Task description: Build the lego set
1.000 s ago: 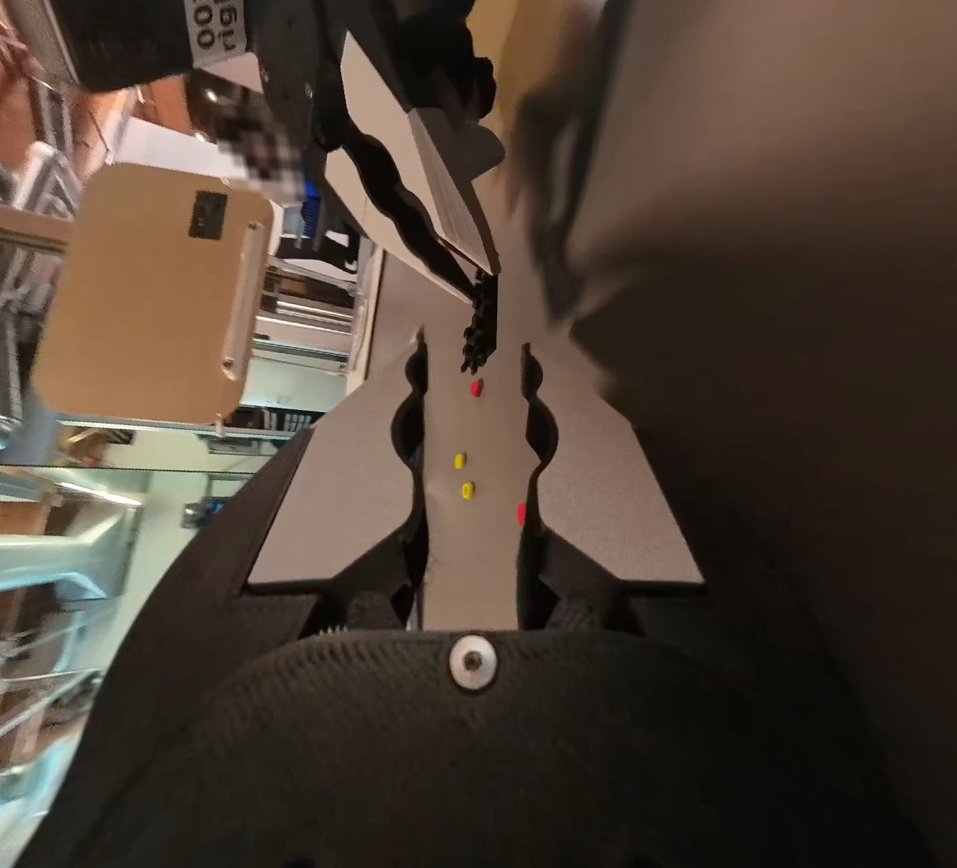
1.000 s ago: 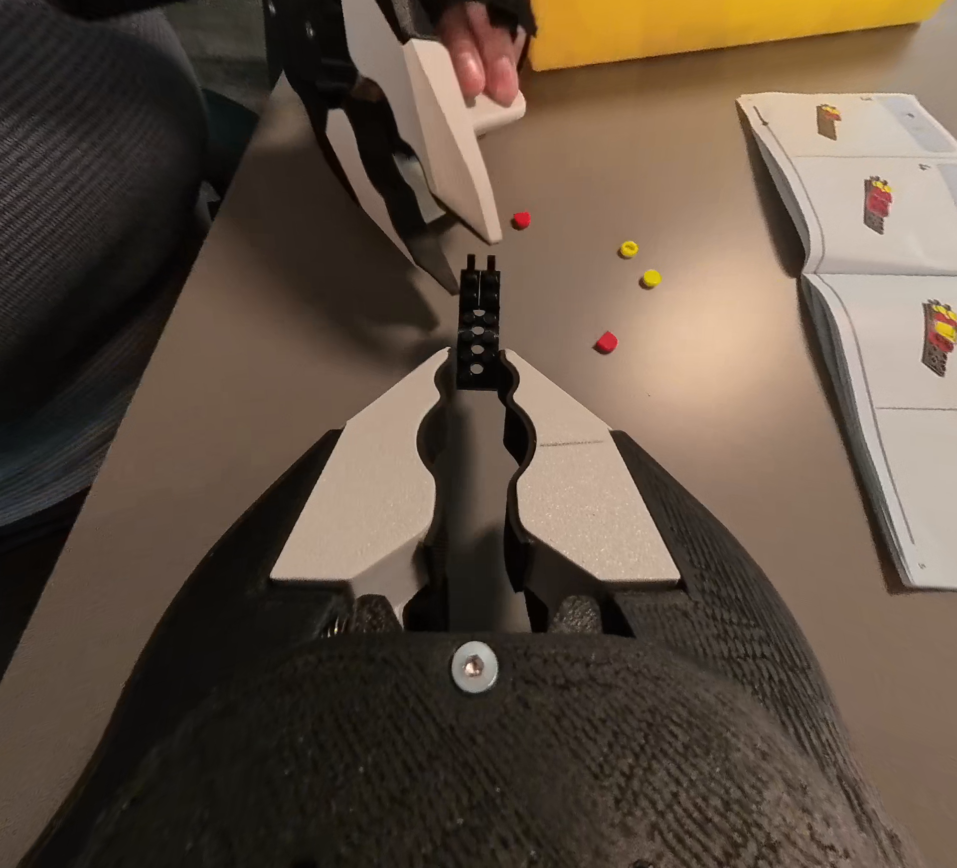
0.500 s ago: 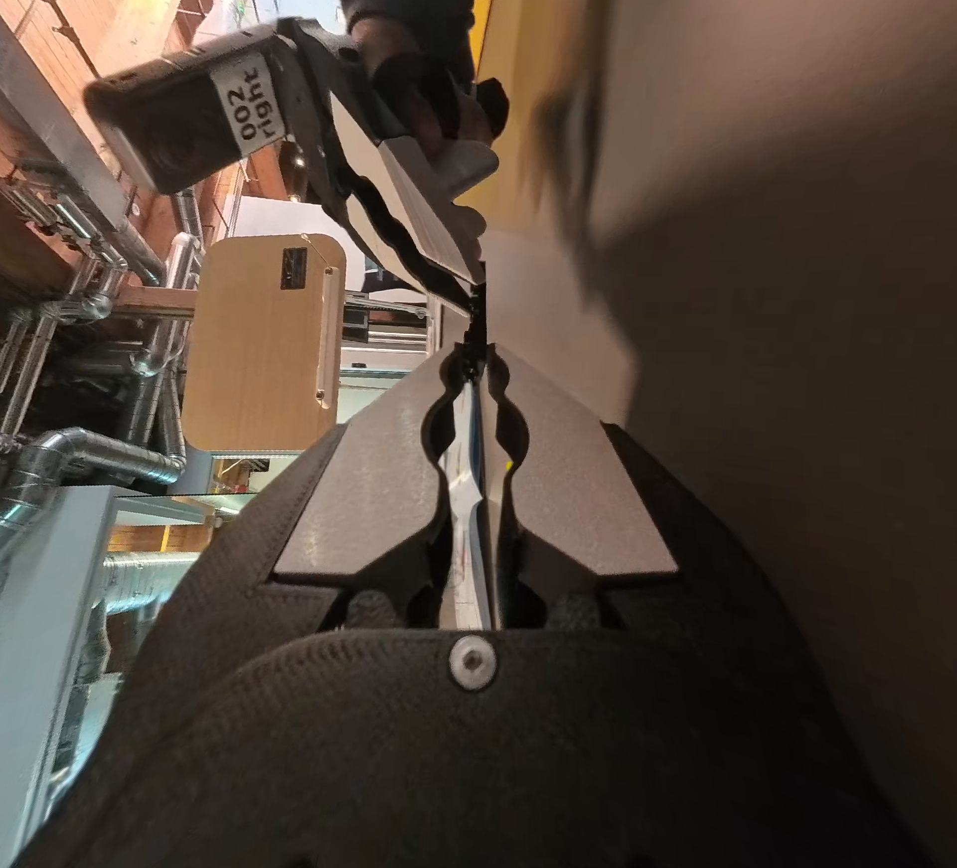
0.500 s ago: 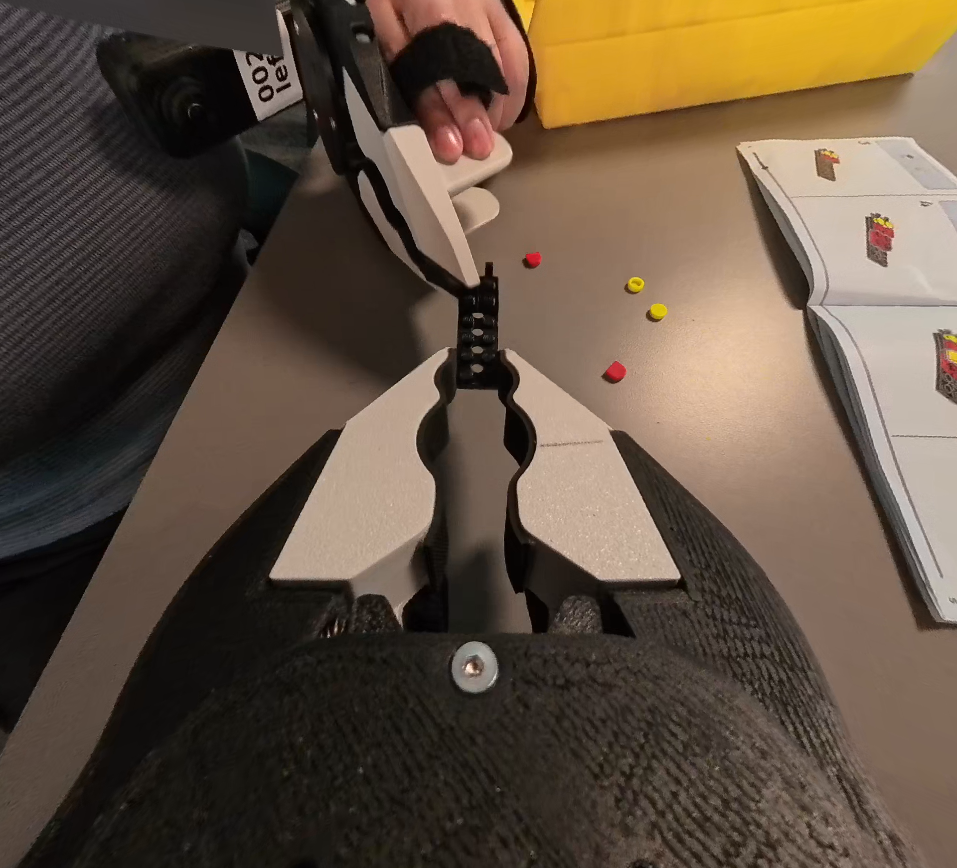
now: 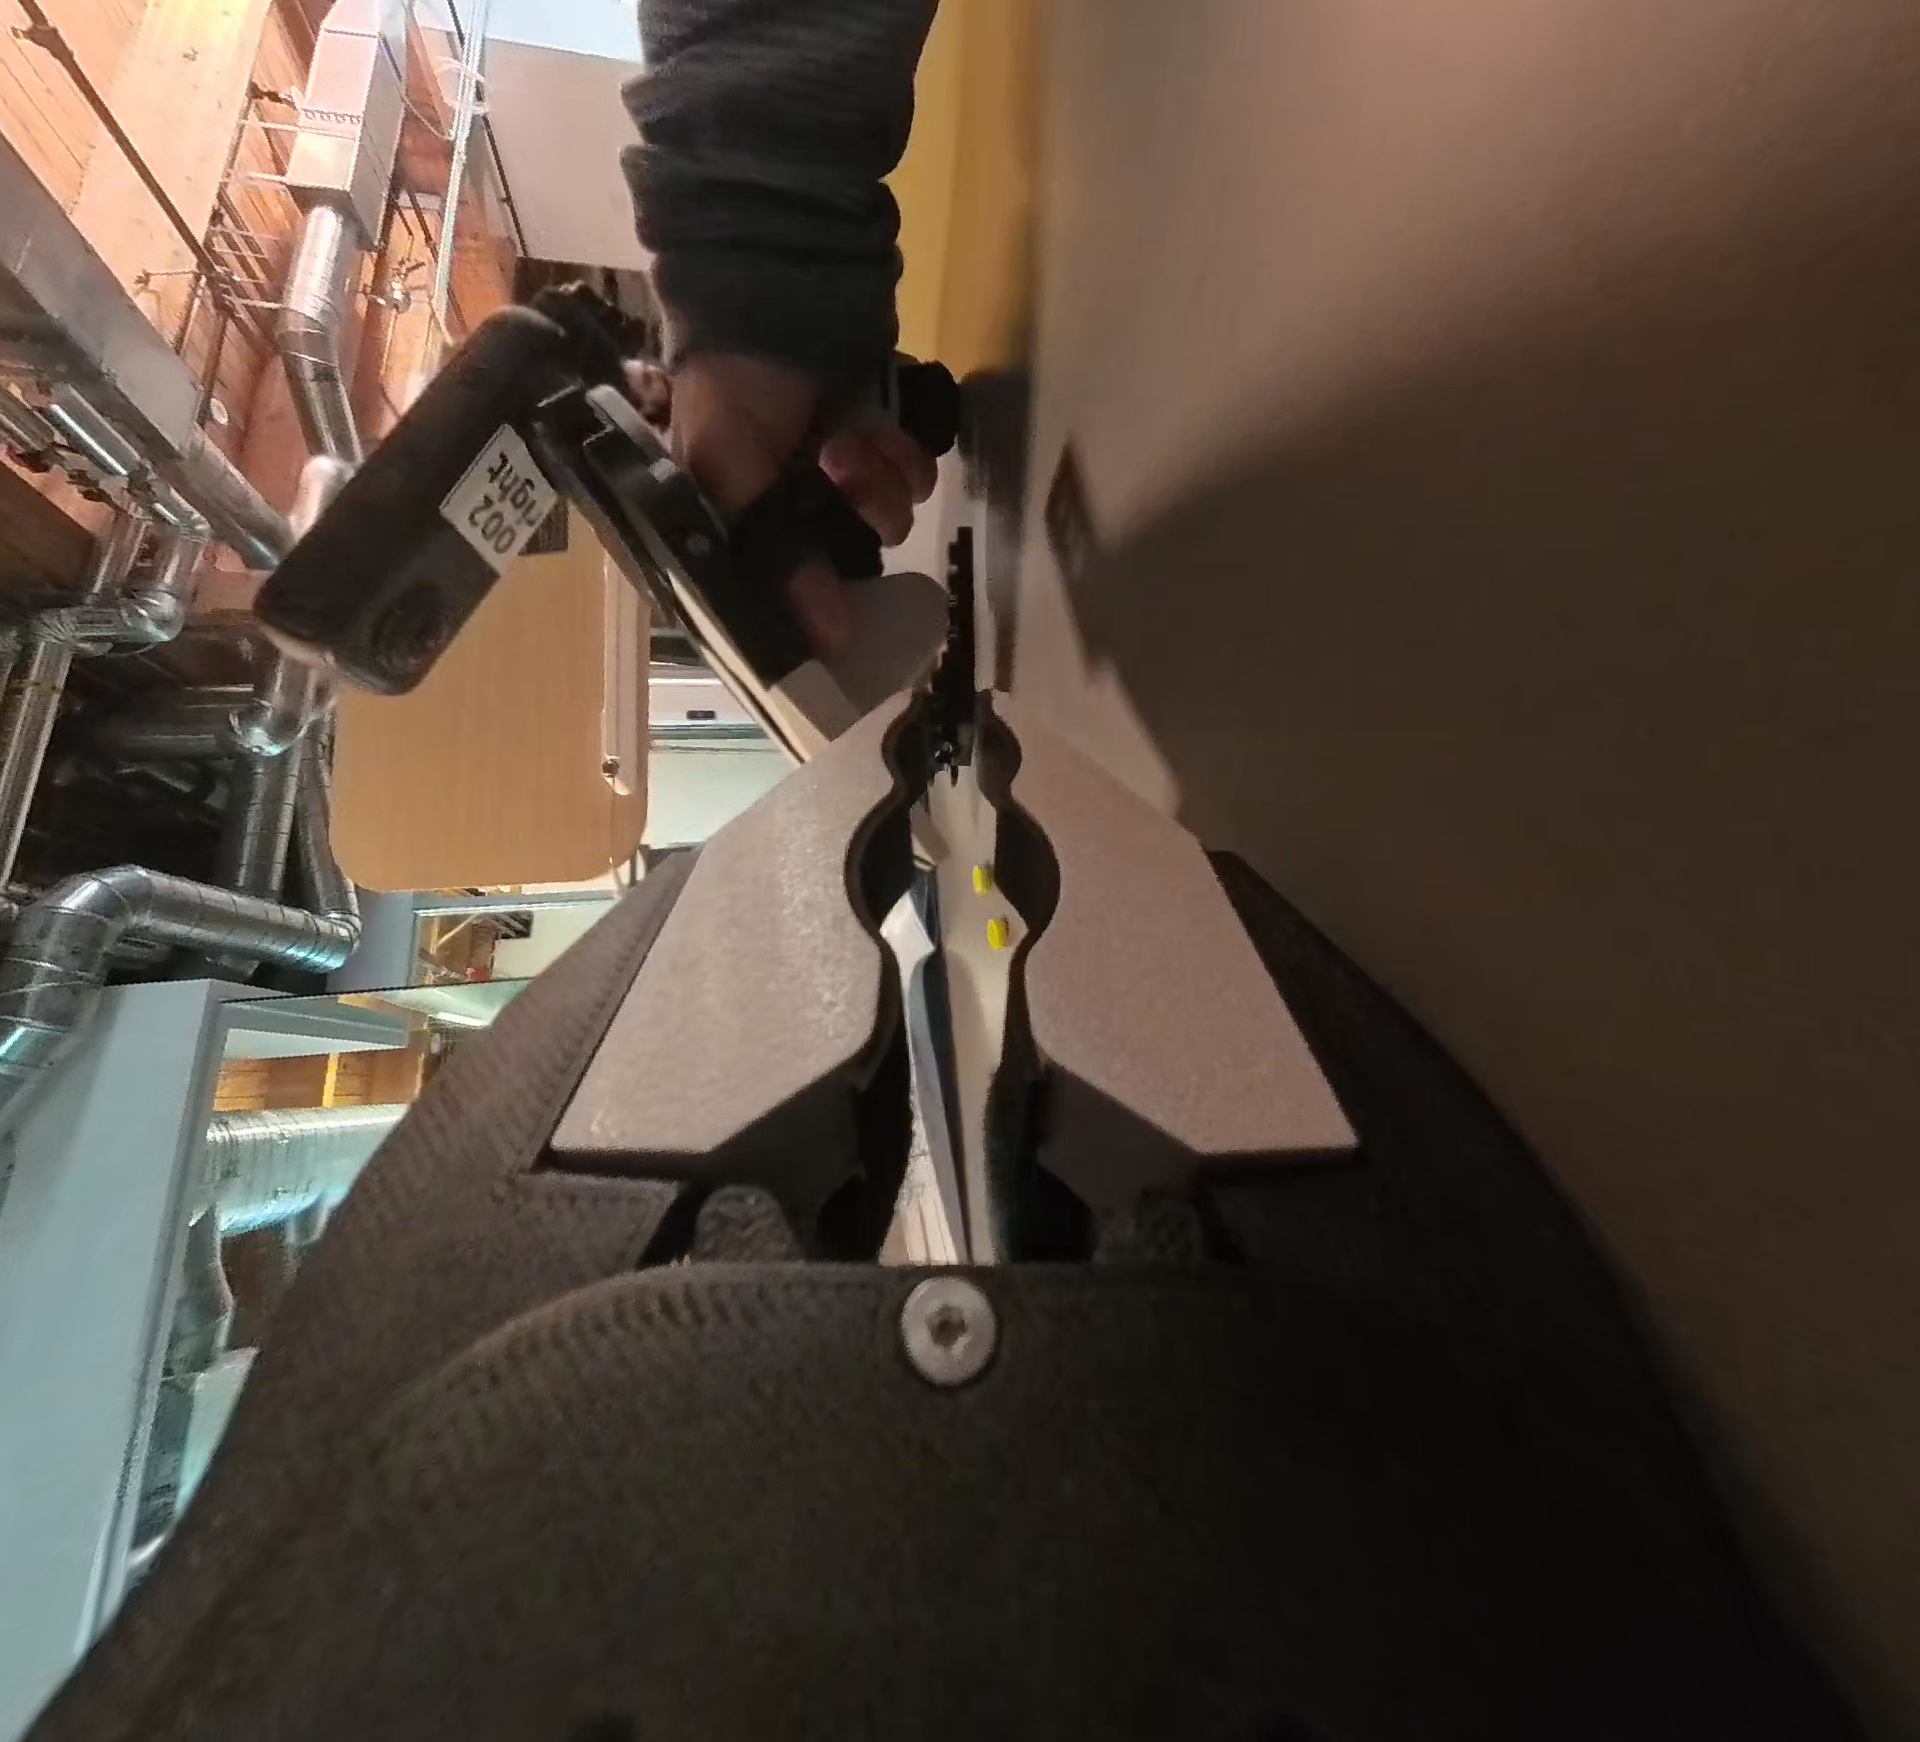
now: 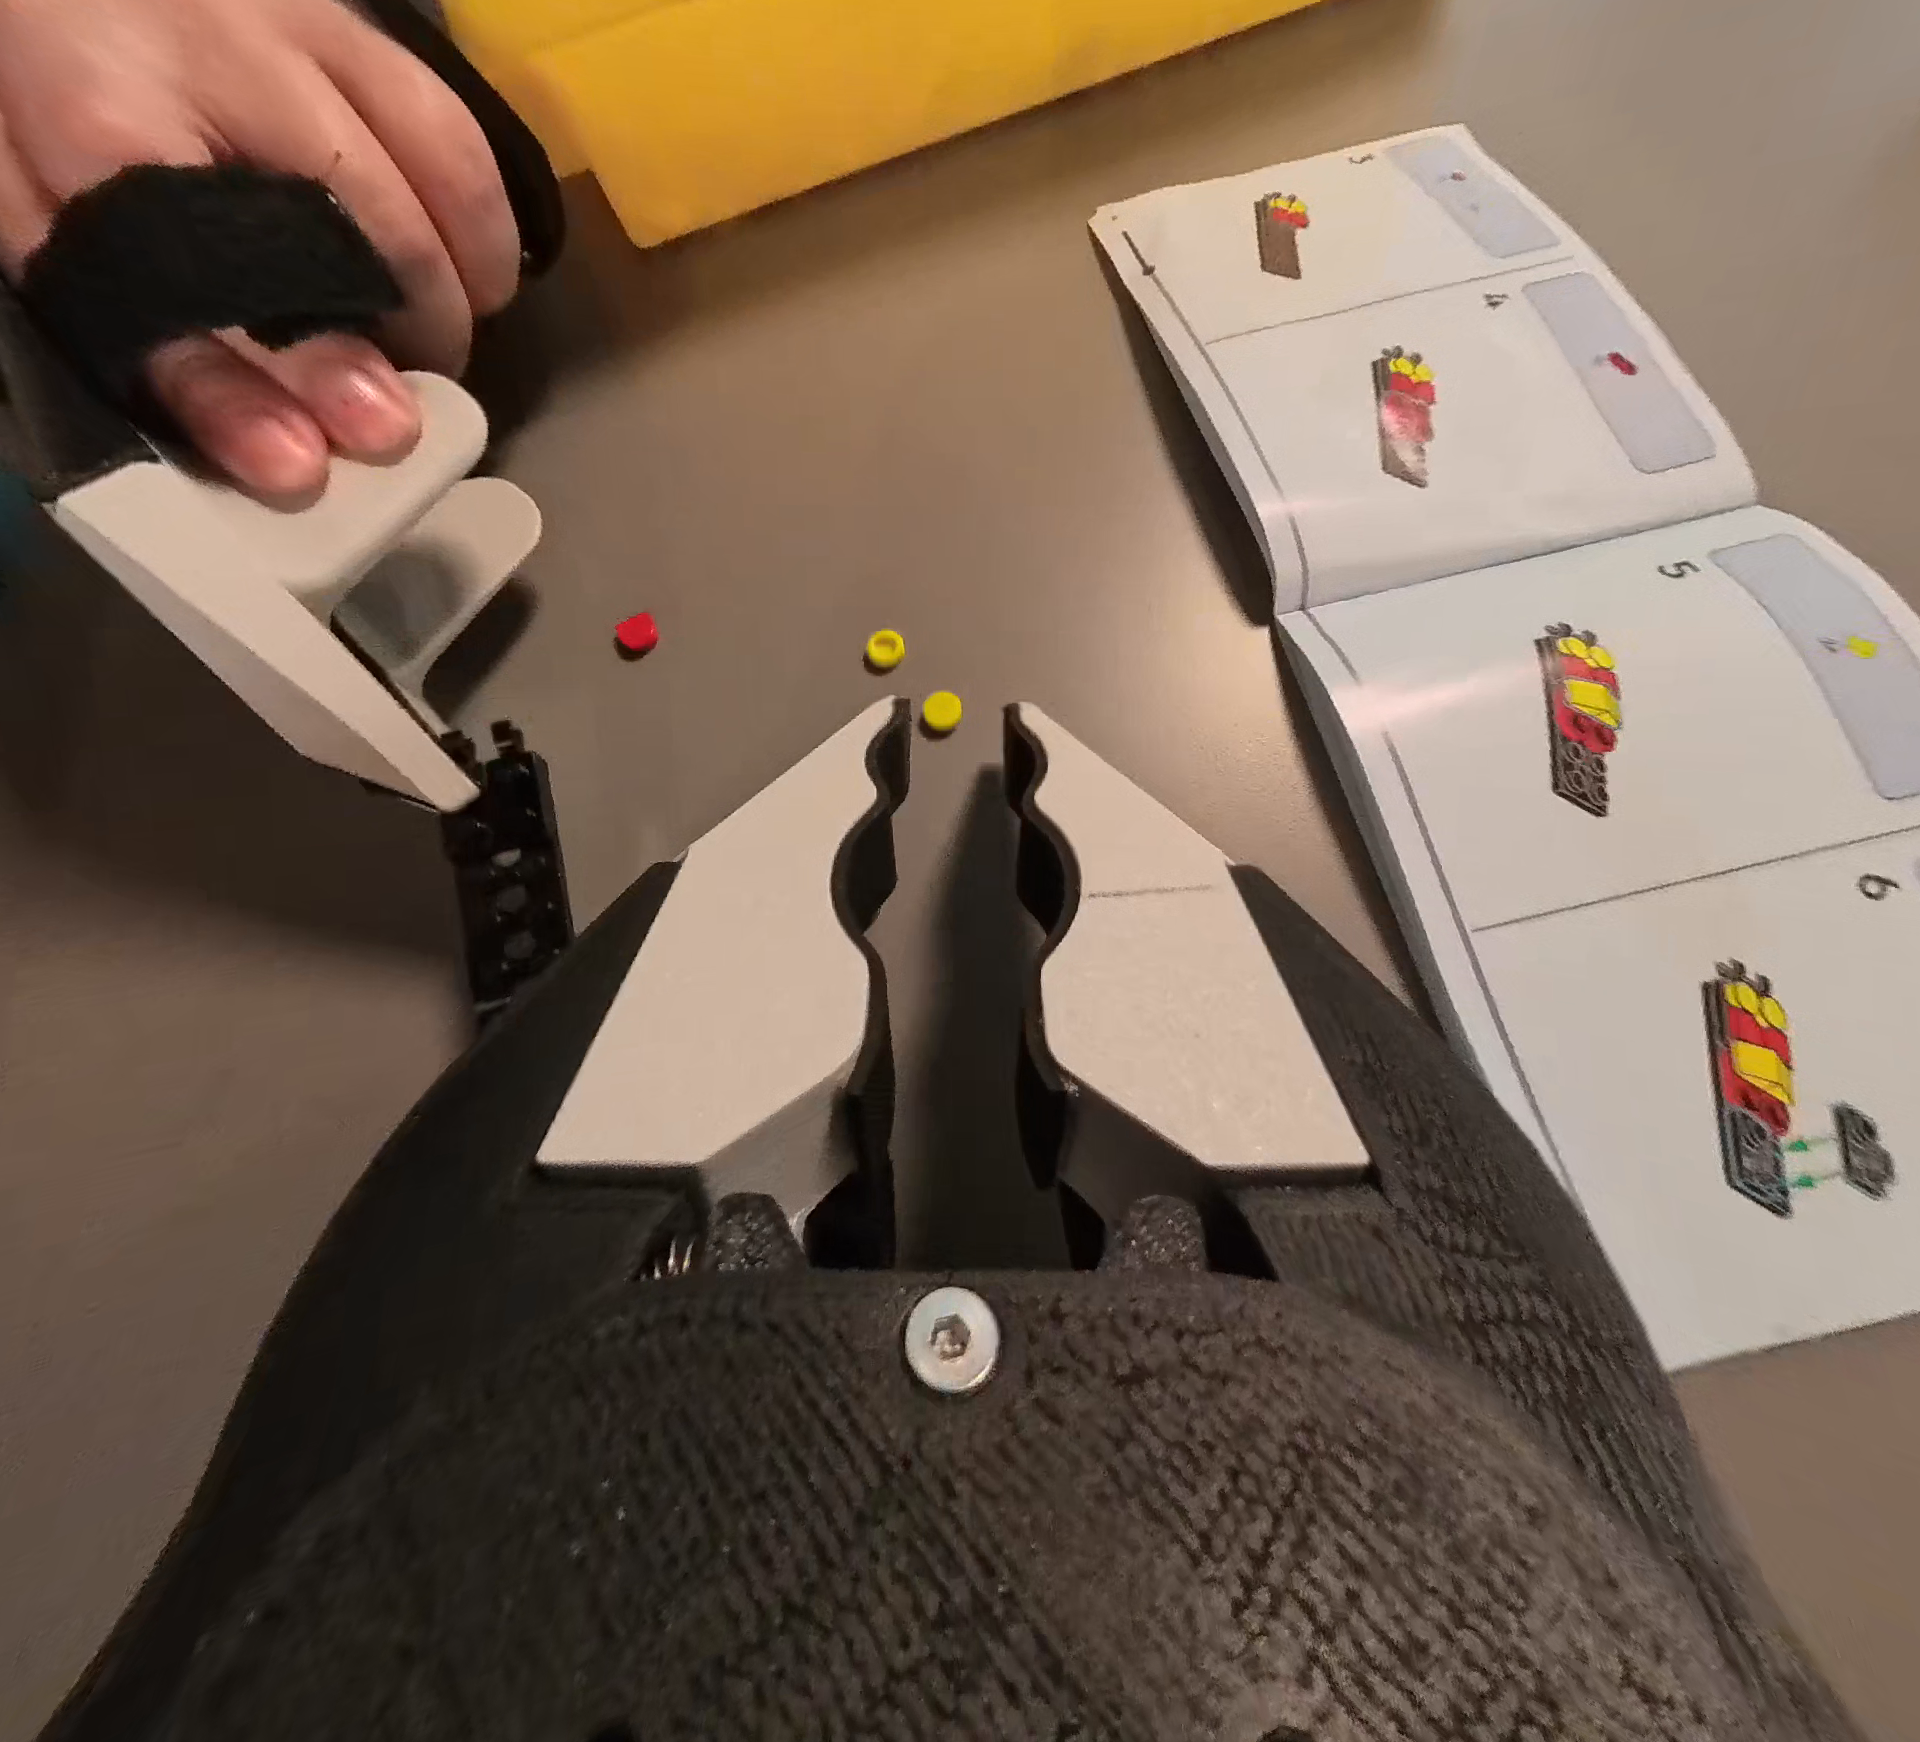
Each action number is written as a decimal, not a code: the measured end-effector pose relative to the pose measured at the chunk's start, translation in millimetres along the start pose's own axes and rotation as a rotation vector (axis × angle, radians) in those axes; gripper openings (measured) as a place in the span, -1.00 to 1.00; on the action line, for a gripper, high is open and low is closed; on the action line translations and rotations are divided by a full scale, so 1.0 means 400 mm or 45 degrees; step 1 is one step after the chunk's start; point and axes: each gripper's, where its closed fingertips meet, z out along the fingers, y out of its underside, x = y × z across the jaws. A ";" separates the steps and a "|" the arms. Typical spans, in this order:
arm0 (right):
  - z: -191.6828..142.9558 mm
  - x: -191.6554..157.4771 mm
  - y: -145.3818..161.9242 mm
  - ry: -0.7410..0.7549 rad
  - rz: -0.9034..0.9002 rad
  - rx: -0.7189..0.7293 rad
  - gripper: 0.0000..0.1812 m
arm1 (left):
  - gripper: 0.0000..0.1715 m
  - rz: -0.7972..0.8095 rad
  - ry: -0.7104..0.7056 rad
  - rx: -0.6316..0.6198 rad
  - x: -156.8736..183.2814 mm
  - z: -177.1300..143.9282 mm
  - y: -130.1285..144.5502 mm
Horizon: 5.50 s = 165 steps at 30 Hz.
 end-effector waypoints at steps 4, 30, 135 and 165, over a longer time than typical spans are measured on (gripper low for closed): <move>0.010 -0.006 0.011 -0.035 0.015 -0.049 -0.84 | -0.91 -0.005 0.013 -0.009 0.002 -0.001 0.006; -0.066 -0.200 -0.021 -0.513 -0.208 0.106 -0.94 | -0.91 0.060 -0.024 0.043 -0.007 -0.007 0.005; -0.133 -0.241 -0.052 -0.204 -0.416 0.046 -0.89 | -0.93 0.349 -0.362 0.272 -0.077 -0.039 -0.062; -0.146 -0.227 -0.085 0.893 -1.592 0.285 -0.67 | -0.93 0.160 -0.415 0.266 -0.140 -0.033 -0.073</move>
